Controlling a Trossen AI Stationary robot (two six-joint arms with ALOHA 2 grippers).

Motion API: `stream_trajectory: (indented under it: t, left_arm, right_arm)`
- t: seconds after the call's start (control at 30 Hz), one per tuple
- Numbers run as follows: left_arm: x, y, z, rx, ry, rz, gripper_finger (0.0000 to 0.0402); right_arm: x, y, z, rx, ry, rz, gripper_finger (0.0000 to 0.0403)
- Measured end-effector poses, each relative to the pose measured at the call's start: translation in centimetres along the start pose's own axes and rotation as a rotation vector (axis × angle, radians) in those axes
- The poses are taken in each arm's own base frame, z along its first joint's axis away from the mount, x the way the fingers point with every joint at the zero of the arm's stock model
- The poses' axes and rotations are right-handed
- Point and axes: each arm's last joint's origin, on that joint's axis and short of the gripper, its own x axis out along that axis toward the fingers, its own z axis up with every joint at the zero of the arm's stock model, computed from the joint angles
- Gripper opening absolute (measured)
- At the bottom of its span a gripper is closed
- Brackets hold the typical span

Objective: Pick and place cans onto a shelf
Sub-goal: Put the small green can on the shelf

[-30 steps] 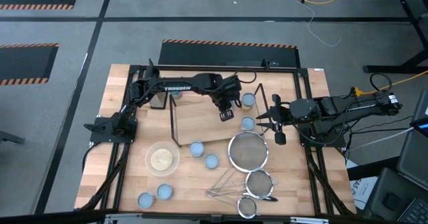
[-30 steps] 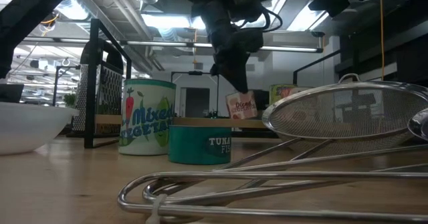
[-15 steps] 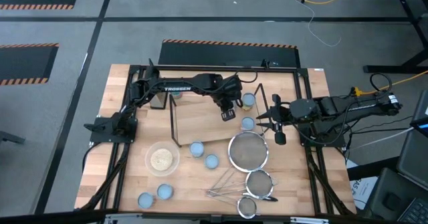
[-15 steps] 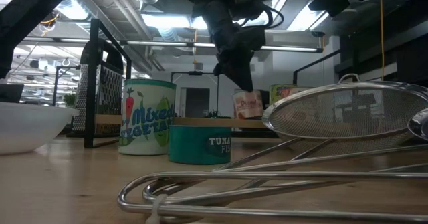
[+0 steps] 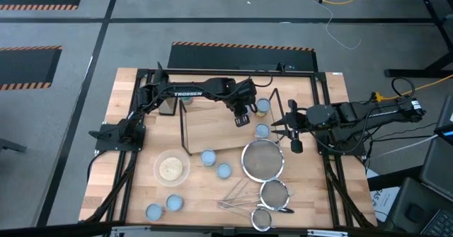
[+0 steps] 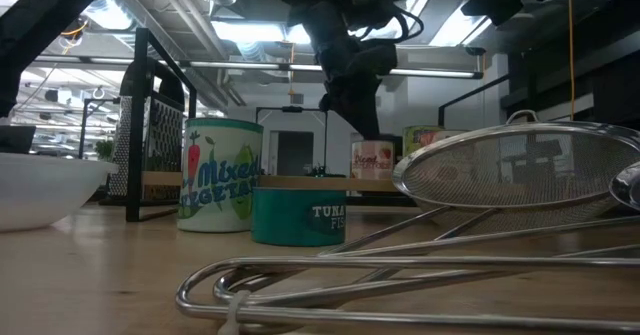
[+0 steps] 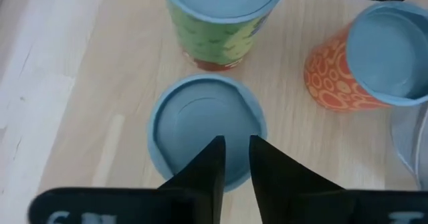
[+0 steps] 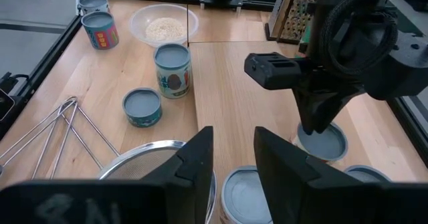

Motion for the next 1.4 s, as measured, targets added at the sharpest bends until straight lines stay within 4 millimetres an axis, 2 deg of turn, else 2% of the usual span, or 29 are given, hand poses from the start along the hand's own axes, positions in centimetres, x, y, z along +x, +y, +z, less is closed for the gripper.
stream_trajectory:
  t: [0.3,0.53,0.8,0.93,1.13,1.3,1.4]
  left_arm:
    - [0.0,0.0,0.5,0.002,-0.05,-0.009,0.0108]
    - [-0.1,0.8,1.0,-0.011,-0.098,0.003,0.0109]
    - [-0.2,2.7,1.1,-0.046,-0.109,0.143,0.0108]
    - [-0.3,2.8,0.9,-0.052,-0.088,0.121,0.0108]
    - [-1.9,0.2,0.5,-0.018,-0.048,-0.043,0.0106]
    - [-3.6,-3.7,-0.1,-0.023,-0.016,-0.102,0.0106]
    - [-4.5,-6.3,-1.3,-0.02,0.053,-0.124,0.0106]
  right_arm:
    - [0.0,0.0,0.0,0.0,0.0,0.0,0.0113]
    - [0.0,0.0,0.0,0.001,0.001,0.0,0.0113]
    - [0.0,0.0,0.0,0.001,0.001,0.0,0.0113]
    - [0.0,0.0,-0.1,0.001,0.006,0.0,0.0113]
    - [0.0,0.0,-0.3,-0.002,0.028,-0.001,0.0113]
    - [0.1,0.0,-0.4,-0.003,0.036,-0.001,0.0113]
    - [0.1,0.0,-0.3,-0.003,0.037,-0.001,0.0113]
